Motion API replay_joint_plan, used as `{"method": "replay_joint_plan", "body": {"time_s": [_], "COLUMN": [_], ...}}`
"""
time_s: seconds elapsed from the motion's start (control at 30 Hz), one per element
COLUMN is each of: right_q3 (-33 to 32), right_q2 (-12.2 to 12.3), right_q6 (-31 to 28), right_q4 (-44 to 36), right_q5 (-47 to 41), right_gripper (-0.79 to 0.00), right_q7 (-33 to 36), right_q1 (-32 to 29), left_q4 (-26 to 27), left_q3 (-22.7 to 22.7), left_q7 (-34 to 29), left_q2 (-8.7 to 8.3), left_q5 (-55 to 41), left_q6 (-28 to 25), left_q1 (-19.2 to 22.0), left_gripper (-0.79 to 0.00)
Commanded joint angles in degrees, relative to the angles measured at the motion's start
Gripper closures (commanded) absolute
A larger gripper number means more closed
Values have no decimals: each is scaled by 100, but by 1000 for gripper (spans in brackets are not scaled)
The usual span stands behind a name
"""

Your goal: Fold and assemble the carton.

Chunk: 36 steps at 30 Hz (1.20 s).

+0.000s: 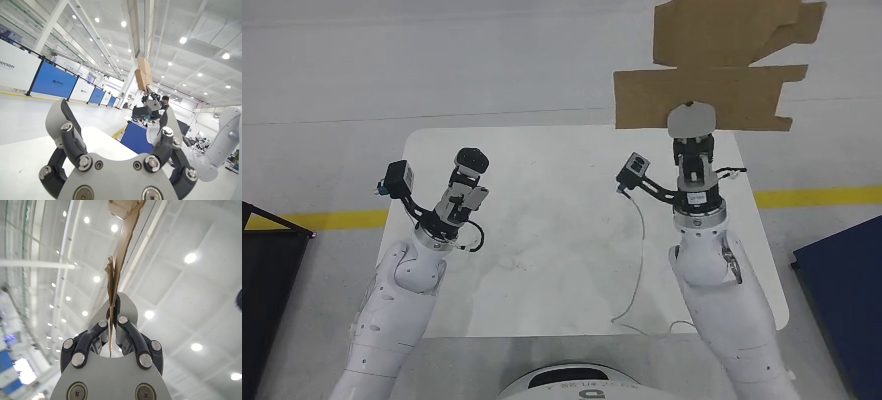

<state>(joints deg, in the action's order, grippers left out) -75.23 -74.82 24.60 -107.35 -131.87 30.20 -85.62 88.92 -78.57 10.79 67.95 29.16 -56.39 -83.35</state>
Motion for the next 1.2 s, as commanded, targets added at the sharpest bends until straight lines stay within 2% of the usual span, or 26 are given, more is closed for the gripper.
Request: {"method": "replay_joint_plan", "body": {"time_s": [0.0,0.13,0.3,0.43,0.6,0.73,1.17], "right_q3": [114,-12,-183,-332,-641,-751,-747], "right_q2": [-5,68,145,182,222,221,223], "right_q6": [-463,-1631,-3573,-4727,-5666,-5930,-5913], "right_q4": [237,372,679,774,874,818,787], "right_q5": [3286,5805,8670,10255,12209,12660,12691], "right_gripper": [0,0,0,0,0,0,0], "right_q7": [679,1274,1511,1309,606,82,74], "right_q1": [14,45,50,51,59,11,9], "left_q4": [0,0,0,0,0,0,12], "left_q3": [0,0,0,0,0,0,15], "left_q7": [0,0,0,0,0,0,-41], "left_q2": [0,0,0,0,0,0,0], "left_q5": [0,0,0,0,0,0,23], "left_q6": [0,0,0,0,0,0,16], "left_q1": [0,0,0,0,0,0,1], "left_gripper": [-785,-785,-785,-785,-785,-785,-785]}}
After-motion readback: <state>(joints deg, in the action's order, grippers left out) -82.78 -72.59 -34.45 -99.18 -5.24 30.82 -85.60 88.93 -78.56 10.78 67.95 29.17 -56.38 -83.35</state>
